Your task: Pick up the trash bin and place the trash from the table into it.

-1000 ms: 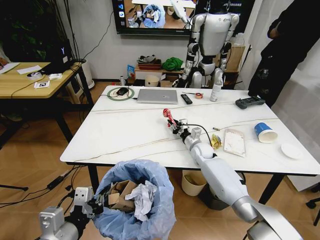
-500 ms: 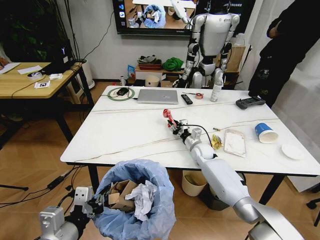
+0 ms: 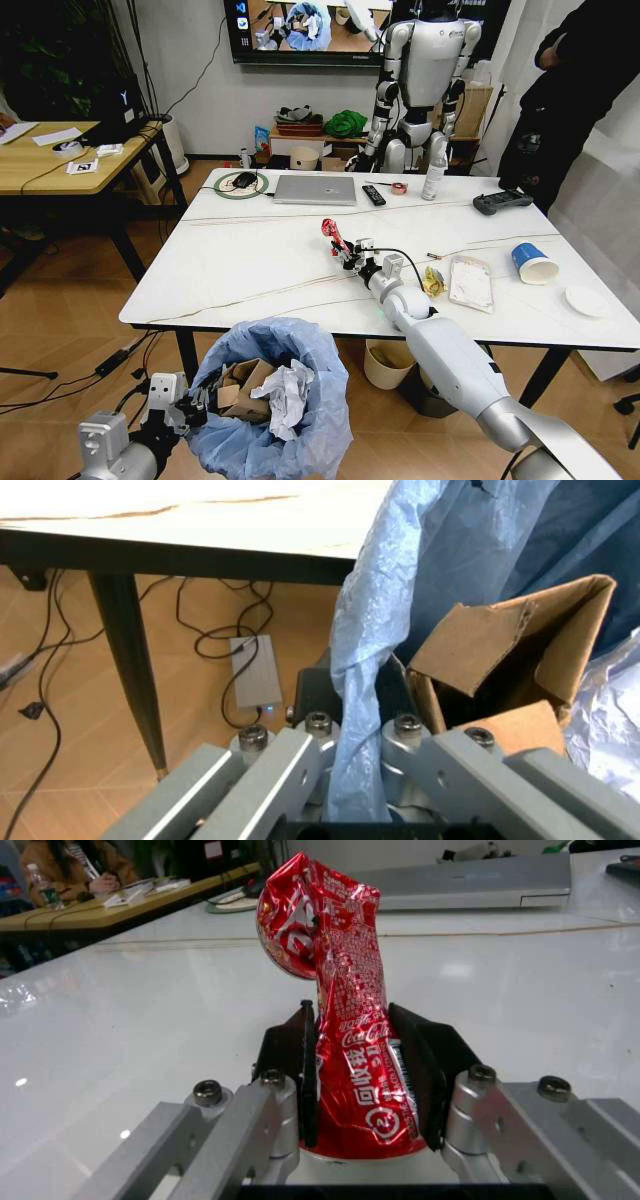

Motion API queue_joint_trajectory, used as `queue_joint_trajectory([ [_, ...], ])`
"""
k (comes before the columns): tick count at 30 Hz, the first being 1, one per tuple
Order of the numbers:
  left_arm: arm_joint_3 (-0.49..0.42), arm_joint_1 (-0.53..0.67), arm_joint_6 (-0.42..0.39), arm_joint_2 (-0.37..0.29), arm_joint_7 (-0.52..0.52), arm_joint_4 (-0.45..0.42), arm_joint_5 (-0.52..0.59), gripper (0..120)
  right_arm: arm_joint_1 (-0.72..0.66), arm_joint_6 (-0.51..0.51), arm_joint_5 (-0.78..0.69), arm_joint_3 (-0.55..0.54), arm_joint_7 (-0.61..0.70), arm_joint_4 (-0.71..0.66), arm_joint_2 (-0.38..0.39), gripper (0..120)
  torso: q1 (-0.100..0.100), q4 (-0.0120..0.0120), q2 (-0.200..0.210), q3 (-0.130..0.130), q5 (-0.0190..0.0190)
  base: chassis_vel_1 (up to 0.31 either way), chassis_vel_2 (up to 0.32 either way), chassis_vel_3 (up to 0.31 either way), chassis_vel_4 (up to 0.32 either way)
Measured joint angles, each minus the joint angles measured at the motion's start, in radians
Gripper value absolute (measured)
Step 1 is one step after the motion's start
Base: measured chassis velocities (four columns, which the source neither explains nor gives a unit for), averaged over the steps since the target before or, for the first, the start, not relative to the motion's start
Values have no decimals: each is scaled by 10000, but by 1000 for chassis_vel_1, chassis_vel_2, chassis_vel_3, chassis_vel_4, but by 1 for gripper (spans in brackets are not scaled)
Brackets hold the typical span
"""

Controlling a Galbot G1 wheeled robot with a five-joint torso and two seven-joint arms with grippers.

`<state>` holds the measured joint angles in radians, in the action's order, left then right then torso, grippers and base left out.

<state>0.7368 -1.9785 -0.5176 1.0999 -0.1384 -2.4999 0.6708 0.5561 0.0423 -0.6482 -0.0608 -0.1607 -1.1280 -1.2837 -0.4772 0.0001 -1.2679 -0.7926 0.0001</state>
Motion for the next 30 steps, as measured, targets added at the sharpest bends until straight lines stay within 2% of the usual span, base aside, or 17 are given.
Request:
queue_joint_trajectory([
  [8,0,13,0,-30,0,0,22,0,-11,51,-439,-43,29,-726,448,23,4,0,-8,6,1,0,0,0,0],
  [17,-4,-19,0,-57,-1,0,18,0,315,139,-1237,-9,38,-2149,1549,23,7,-4,-11,9,0,0,0,0,0],
  [30,-5,-77,0,-116,-9,-1,-8,0,688,75,-2013,114,-12,-3386,2567,23,7,-2,-12,8,1,0,0,0,0],
])
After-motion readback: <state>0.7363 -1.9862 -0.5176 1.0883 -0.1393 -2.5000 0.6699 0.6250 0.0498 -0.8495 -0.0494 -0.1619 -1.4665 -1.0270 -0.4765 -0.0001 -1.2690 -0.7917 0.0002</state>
